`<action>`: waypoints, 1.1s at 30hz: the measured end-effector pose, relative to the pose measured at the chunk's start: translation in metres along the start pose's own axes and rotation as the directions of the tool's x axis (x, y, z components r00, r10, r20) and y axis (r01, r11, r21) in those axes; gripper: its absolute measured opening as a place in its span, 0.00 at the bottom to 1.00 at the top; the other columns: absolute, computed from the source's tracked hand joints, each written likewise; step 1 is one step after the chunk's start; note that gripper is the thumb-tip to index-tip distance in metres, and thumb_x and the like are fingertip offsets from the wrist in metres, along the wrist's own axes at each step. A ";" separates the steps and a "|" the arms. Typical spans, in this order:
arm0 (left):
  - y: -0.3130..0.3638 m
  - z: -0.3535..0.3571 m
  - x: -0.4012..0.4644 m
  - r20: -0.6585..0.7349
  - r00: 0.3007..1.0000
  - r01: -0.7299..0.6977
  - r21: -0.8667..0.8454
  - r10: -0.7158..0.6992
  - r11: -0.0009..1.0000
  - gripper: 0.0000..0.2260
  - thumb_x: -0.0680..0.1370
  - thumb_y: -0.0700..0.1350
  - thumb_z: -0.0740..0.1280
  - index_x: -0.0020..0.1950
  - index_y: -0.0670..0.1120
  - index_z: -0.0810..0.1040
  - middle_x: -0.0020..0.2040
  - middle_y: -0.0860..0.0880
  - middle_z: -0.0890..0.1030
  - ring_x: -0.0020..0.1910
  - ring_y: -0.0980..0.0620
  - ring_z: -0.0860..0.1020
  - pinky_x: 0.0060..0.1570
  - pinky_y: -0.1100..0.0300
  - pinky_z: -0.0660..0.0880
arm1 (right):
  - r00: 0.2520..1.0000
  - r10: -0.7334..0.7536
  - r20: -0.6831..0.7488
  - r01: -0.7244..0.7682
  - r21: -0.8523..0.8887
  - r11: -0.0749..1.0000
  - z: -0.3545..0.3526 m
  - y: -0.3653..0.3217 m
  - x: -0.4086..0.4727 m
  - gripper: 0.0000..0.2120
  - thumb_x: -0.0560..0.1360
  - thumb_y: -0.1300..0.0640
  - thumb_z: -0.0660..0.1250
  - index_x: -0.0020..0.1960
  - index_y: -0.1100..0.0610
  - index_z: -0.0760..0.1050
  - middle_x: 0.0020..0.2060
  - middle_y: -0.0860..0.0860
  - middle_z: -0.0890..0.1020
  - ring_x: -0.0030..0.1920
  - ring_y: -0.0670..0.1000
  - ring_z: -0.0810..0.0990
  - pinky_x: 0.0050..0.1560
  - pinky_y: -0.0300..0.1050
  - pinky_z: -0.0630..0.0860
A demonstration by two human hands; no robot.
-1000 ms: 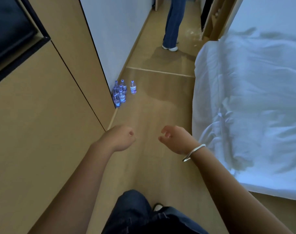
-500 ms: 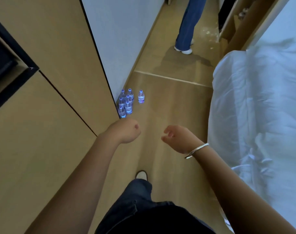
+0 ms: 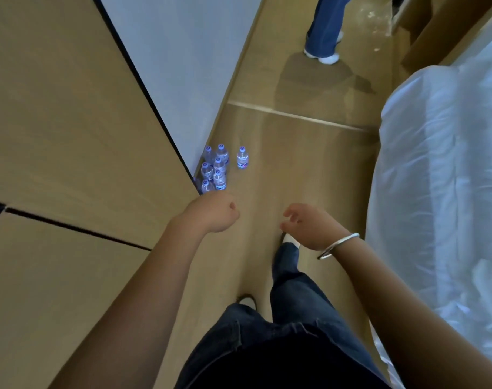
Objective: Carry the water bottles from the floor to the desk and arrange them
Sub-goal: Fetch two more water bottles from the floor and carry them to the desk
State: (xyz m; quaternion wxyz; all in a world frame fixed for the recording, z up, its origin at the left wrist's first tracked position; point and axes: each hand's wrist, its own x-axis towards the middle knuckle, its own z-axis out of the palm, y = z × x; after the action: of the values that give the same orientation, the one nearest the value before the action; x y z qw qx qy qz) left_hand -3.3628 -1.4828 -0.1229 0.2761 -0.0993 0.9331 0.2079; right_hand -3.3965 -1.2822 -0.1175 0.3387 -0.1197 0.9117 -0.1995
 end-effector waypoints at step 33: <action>-0.053 -0.070 0.472 0.137 0.934 0.358 -0.332 -0.331 0.873 0.09 0.76 0.43 0.60 0.50 0.42 0.78 0.49 0.47 0.79 0.50 0.48 0.78 0.48 0.56 0.73 | 0.989 0.029 0.142 -0.035 0.039 0.999 -0.099 0.018 0.470 0.19 0.76 0.54 0.62 0.65 0.60 0.68 0.62 0.58 0.68 0.57 0.57 0.73 0.55 0.43 0.66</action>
State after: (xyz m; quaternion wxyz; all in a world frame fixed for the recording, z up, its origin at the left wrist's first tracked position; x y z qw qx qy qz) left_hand -3.7709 -1.5945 -0.3494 0.3215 -0.3039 0.8370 0.3221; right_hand -3.8128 -1.4048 -0.3250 0.4081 -0.1119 0.8829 -0.2038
